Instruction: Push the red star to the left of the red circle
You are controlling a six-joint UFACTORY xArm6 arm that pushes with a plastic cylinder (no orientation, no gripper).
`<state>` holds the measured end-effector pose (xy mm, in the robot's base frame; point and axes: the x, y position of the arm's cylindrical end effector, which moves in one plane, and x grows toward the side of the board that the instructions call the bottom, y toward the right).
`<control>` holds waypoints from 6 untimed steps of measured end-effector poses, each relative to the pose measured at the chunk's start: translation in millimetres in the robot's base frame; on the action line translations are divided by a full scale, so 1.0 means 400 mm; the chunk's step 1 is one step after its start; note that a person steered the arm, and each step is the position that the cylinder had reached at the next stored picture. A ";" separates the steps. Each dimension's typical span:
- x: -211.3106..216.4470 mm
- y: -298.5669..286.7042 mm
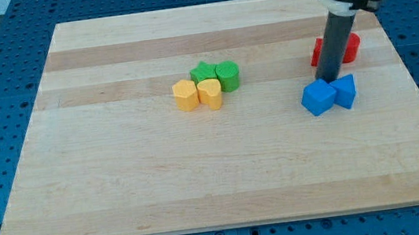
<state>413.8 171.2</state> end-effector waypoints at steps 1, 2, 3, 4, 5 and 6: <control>-0.026 0.019; -0.026 0.022; -0.024 0.020; -0.002 0.028; -0.007 0.079; -0.042 0.150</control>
